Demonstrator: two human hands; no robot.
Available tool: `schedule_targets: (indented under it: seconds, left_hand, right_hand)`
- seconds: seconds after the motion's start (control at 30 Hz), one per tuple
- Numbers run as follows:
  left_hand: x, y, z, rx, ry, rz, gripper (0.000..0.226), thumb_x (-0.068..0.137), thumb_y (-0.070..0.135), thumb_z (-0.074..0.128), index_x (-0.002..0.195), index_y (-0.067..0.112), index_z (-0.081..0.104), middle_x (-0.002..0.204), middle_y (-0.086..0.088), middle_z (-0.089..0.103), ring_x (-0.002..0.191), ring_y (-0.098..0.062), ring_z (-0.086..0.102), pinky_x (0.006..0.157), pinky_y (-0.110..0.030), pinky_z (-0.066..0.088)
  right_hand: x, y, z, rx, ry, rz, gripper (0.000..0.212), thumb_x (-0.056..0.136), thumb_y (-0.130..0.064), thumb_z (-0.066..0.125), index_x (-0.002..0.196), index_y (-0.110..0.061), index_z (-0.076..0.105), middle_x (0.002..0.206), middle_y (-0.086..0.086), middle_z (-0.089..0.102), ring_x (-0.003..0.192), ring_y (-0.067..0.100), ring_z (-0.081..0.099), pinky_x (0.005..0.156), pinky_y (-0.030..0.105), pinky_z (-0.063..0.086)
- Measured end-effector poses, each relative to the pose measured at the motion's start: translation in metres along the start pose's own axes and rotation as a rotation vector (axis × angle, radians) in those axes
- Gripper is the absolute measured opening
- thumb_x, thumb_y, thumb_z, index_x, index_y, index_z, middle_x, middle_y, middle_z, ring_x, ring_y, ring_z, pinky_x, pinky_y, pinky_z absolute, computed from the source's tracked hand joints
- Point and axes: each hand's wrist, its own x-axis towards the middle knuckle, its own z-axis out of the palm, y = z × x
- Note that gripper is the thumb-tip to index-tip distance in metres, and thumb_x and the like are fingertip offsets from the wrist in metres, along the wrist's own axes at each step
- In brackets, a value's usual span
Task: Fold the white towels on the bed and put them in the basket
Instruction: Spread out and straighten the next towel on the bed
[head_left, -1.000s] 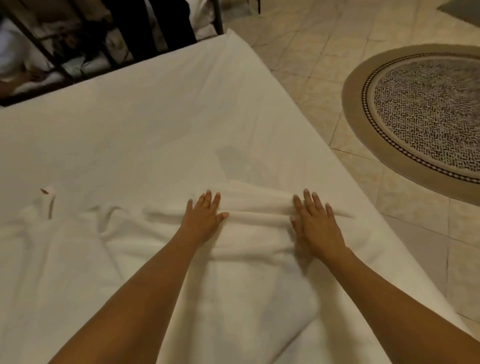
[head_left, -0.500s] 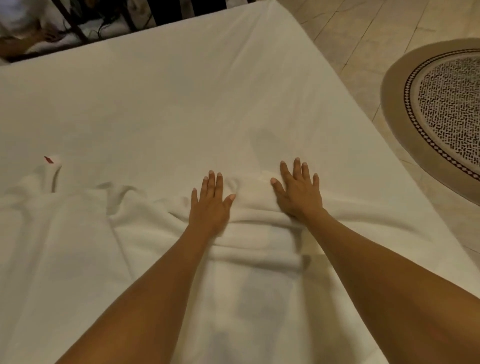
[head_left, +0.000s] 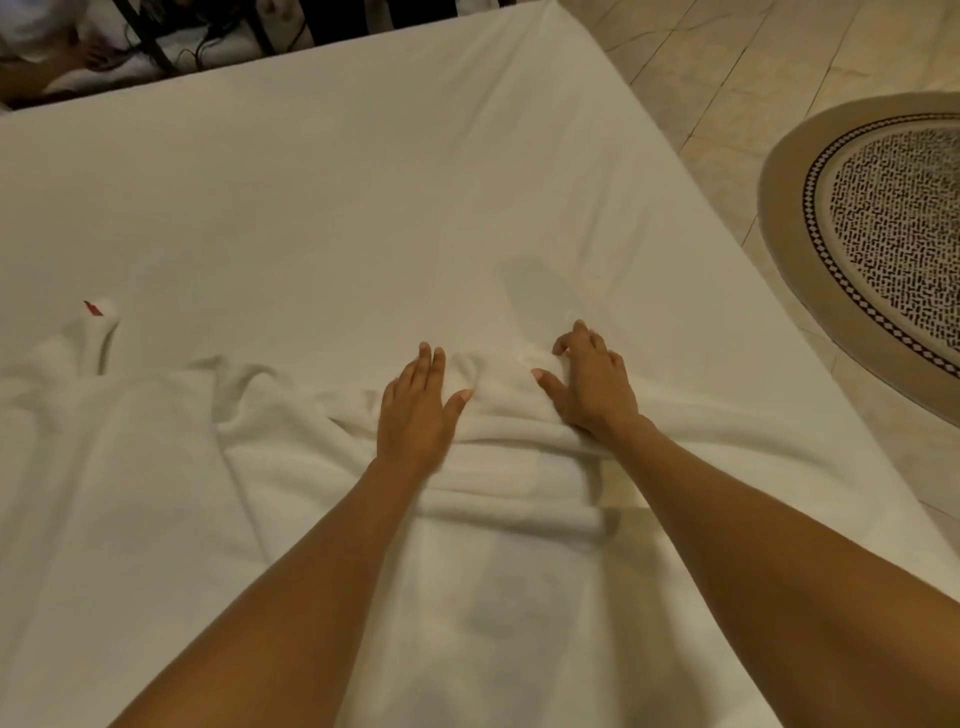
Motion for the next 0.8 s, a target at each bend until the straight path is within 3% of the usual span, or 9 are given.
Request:
schedule_targets:
  seconds: [0.1,0.17,0.23,0.3,0.4,0.53,0.63,0.73,0.8]
  left_hand:
    - [0.008,-0.005,-0.009,-0.006,0.024,0.029,0.063,0.094,0.048,0.045,0.144,0.012,0.032,0.155,-0.007,0.025,0.140,-0.024,0.027,0.112,-0.037,0.024]
    - [0.016,-0.005,-0.018,0.008,0.067,0.052,0.058,0.088,0.047,0.057,0.130,0.009,0.046,0.139,-0.009,0.042,0.123,-0.027,0.042,0.098,-0.037,0.036]
    - [0.023,-0.004,-0.026,0.007,0.065,0.045,0.055,0.082,0.046,0.066,0.118,0.008,0.051,0.124,-0.010,0.047,0.110,-0.027,0.047,0.089,-0.036,0.040]
    - [0.028,0.000,-0.033,-0.015,0.009,0.007,0.049,0.079,0.043,0.071,0.108,0.007,0.054,0.119,-0.010,0.048,0.106,-0.027,0.049,0.087,-0.035,0.041]
    - [0.034,0.011,-0.045,0.091,-0.104,-0.044,0.045,0.081,0.043,0.069,0.105,0.008,0.058,0.121,-0.011,0.046,0.110,-0.028,0.047,0.092,-0.036,0.040]
    - [0.046,0.025,-0.068,0.489,-0.279,-0.050,0.052,0.090,0.047,0.056,0.120,0.006,0.055,0.125,-0.014,0.047,0.115,-0.029,0.049,0.093,-0.035,0.041]
    - [0.056,0.033,-0.083,0.527,-0.340,-0.084,0.031,0.095,0.019,0.052,0.120,0.001,0.055,0.120,-0.016,0.056,0.110,-0.031,0.058,0.087,-0.036,0.048]
    - [0.071,0.051,-0.094,0.369,-0.320,-0.152,0.013,0.086,-0.007,0.054,0.097,-0.002,0.061,0.079,-0.012,0.059,0.079,-0.030,0.069,0.058,-0.031,0.052]
    - [0.082,0.068,-0.099,0.195,-0.285,-0.277,0.006,0.087,-0.004,0.058,0.086,0.002,0.056,0.071,-0.010,0.055,0.049,-0.023,0.064,0.046,-0.028,0.046]
  right_hand:
    - [0.013,0.001,-0.003,-0.033,-0.050,0.021,0.030,0.084,-0.043,0.061,0.095,-0.019,0.046,0.141,0.013,0.037,0.132,0.028,0.033,0.109,0.047,0.028]
    - [0.024,-0.003,-0.004,-0.104,-0.124,0.079,0.036,0.085,-0.044,0.060,0.103,-0.014,0.051,0.148,0.013,0.028,0.138,0.027,0.024,0.112,0.048,0.022]
    - [0.031,-0.010,-0.005,-0.168,-0.179,0.140,0.048,0.088,-0.044,0.057,0.119,-0.008,0.052,0.152,0.011,0.018,0.142,0.025,0.017,0.115,0.048,0.016]
    - [0.030,-0.019,-0.006,-0.208,-0.151,0.157,0.048,0.088,-0.040,0.057,0.123,-0.007,0.051,0.150,0.012,0.021,0.139,0.026,0.022,0.115,0.047,0.017]
    - [0.018,-0.029,-0.010,-0.341,0.014,0.043,0.030,0.088,-0.030,0.058,0.108,-0.008,0.057,0.127,0.013,0.045,0.118,0.030,0.043,0.100,0.040,0.032]
    - [0.004,-0.038,-0.021,-0.656,0.055,-0.106,0.019,0.086,-0.019,0.056,0.103,-0.011,0.060,0.115,0.010,0.049,0.106,0.028,0.046,0.089,0.034,0.033]
    - [0.011,-0.036,-0.036,-0.769,0.029,-0.107,0.020,0.088,-0.009,0.050,0.101,-0.011,0.065,0.100,0.006,0.052,0.092,0.025,0.054,0.071,0.032,0.034]
    - [0.025,-0.028,-0.061,-0.668,0.051,0.044,0.023,0.088,-0.002,0.048,0.100,-0.009,0.066,0.080,0.006,0.056,0.086,0.029,0.064,0.063,0.030,0.037]
    - [0.036,-0.018,-0.078,-0.507,0.143,0.214,0.021,0.086,0.000,0.049,0.099,-0.004,0.065,0.094,0.013,0.064,0.092,0.034,0.064,0.067,0.032,0.040]
